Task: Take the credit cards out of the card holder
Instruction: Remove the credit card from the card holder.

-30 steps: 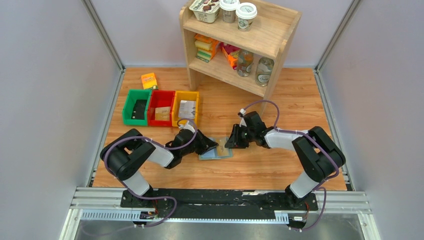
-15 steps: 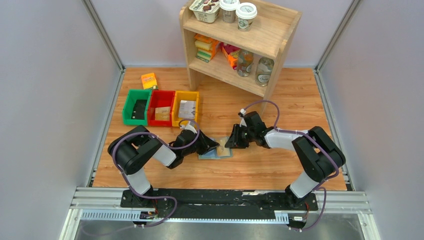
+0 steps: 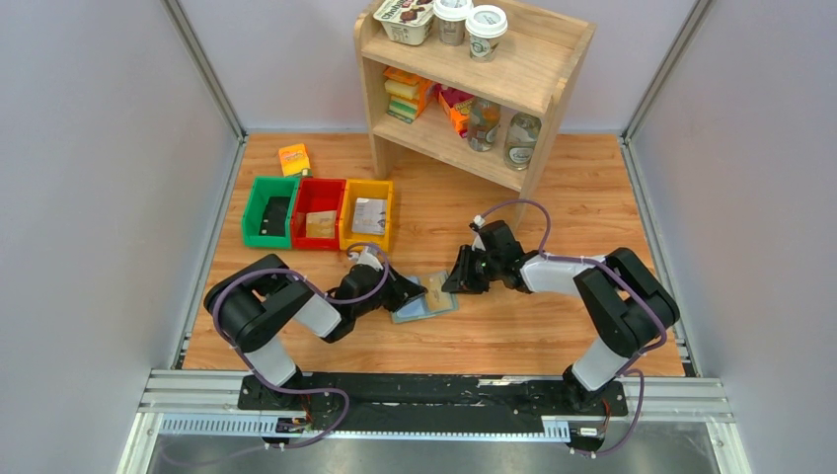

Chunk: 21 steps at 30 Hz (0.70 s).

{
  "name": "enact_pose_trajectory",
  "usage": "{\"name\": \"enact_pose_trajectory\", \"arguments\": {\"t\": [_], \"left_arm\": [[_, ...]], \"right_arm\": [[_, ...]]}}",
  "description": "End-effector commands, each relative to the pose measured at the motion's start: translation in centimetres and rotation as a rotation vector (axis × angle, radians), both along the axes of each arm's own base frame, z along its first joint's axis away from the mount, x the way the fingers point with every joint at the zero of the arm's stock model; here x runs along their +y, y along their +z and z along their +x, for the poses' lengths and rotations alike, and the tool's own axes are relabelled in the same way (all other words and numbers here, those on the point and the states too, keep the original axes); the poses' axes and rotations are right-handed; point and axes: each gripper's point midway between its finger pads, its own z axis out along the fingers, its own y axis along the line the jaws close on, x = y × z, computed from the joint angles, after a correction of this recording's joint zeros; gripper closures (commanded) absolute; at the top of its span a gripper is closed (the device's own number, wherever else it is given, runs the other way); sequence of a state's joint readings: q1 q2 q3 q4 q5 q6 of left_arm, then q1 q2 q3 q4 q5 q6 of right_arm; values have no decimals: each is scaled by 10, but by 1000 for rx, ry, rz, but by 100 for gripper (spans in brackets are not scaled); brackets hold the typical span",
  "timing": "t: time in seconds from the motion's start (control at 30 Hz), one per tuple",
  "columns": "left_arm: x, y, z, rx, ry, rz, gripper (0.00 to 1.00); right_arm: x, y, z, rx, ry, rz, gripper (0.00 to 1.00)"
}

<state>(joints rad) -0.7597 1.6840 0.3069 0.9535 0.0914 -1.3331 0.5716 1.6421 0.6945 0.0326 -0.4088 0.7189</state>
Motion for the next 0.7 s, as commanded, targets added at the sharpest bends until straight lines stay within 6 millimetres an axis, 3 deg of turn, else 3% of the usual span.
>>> {"name": "enact_pose_trajectory", "arguments": {"t": [0.0, 0.4, 0.67], "left_arm": [[-14, 41, -10, -67, -57, -142, 99], [-3, 16, -19, 15, -53, -91, 96], [-3, 22, -19, -8, -52, -111, 94]], "right_arm": [[-5, -32, -19, 72, 6, -91, 73], [-10, -38, -23, 100, -4, -120, 74], [-10, -39, -23, 105, -3, -119, 74]]}}
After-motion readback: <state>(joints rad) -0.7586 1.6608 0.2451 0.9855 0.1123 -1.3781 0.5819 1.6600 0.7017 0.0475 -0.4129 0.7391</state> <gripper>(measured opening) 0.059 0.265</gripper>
